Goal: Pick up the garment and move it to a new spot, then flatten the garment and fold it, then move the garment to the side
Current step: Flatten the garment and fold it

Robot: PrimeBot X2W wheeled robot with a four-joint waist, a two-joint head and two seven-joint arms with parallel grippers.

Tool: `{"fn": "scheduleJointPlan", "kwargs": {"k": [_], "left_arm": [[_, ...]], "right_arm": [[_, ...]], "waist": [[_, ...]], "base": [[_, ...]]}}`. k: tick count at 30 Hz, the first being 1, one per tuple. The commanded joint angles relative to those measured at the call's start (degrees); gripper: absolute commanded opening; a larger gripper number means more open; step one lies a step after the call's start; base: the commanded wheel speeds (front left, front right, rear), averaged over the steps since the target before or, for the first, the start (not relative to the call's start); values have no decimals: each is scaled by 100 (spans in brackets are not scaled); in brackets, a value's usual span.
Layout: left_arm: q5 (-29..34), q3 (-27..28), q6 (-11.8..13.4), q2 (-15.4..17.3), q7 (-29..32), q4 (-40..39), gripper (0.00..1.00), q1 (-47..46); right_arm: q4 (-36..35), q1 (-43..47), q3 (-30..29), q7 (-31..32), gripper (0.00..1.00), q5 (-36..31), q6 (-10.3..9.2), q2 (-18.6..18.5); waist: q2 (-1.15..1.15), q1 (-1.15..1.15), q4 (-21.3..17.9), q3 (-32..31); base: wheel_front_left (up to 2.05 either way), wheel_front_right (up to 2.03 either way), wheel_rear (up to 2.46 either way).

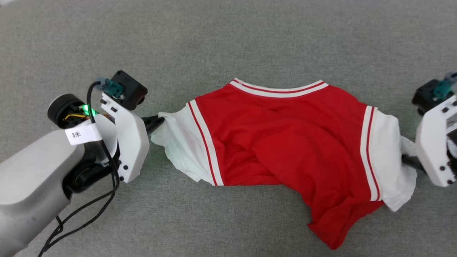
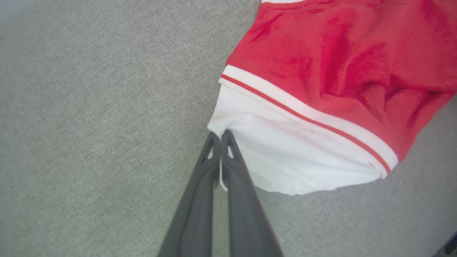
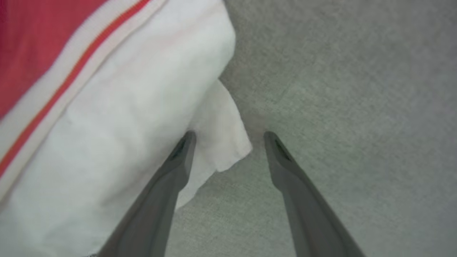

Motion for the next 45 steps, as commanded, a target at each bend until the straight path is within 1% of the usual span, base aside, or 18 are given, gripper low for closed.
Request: {"fn": "scheduleJointPlan", "kwargs": {"k": [1,5,8,9,10,11,15,19,23,28,32,35,38,41,45], "left_arm": [[33,33,-19,-34,-39,-2,0,-87],[63,31,-47,-82,-70,41,0,-166],[74,18,-74,-123,-86,91,0,-181],[69,12,-73,-136,-92,113,0,-176],[61,7,-78,-144,-92,142,0,-164],[55,1,-82,-144,-96,178,0,-148],[37,28,-123,-168,-215,295,0,-110],[56,117,-134,-155,-452,309,0,-132],[128,281,-31,-100,-730,211,0,-214],[195,525,94,-26,-1044,9,0,-363],[351,702,174,-49,-1229,-122,0,-654],[432,886,223,-135,-1345,-138,0,-999],[548,1068,246,-285,-1447,-27,0,-1451],[691,1223,213,-467,-1529,172,0,-1994],[920,1370,136,-688,-1585,561,0,-2761]], "right_arm": [[69,-54,80,26,100,15,-2,86],[370,47,532,-7,100,136,-1,324],[506,158,927,-119,100,193,8,407],[537,147,1012,-195,49,207,8,417],[577,116,1055,-311,2,225,8,428],[619,58,1071,-408,0,245,8,433],[753,-268,952,-959,0,316,4,334],[707,-559,809,-1593,0,410,-2,180],[558,-650,698,-2136,0,542,-2,-27],[285,-814,442,-2661,0,669,-3,-266],[62,-1044,230,-3151,0,433,-2,-398],[33,-1374,-15,-3513,0,256,-3,-359],[122,-1788,-281,-3768,0,10,-3,-225],[324,-2340,-494,-3769,0,-306,-3,-32],[639,-3197,-706,-3733,0,-818,-3,331]], "waist": [[0,-1,72,134],[0,-1,127,276],[0,-1,134,303],[0,-1,129,299],[0,-1,117,279],[0,-1,102,250],[0,-1,40,42],[0,-1,-18,-255],[0,-1,-61,-520],[0,-1,-122,-740],[0,-1,-175,-772],[0,-1,-219,-702],[0,-1,-252,-562],[0,-1,-279,-356],[0,-1,-305,-22]], "base": [[0,0,0],[0,0,0],[0,0,0],[0,0,0],[0,0,0],[0,0,0],[0,0,0],[0,0,0],[0,0,0],[0,0,0],[0,0,0],[0,0,0],[0,0,0],[0,0,0],[0,0,0]]}}
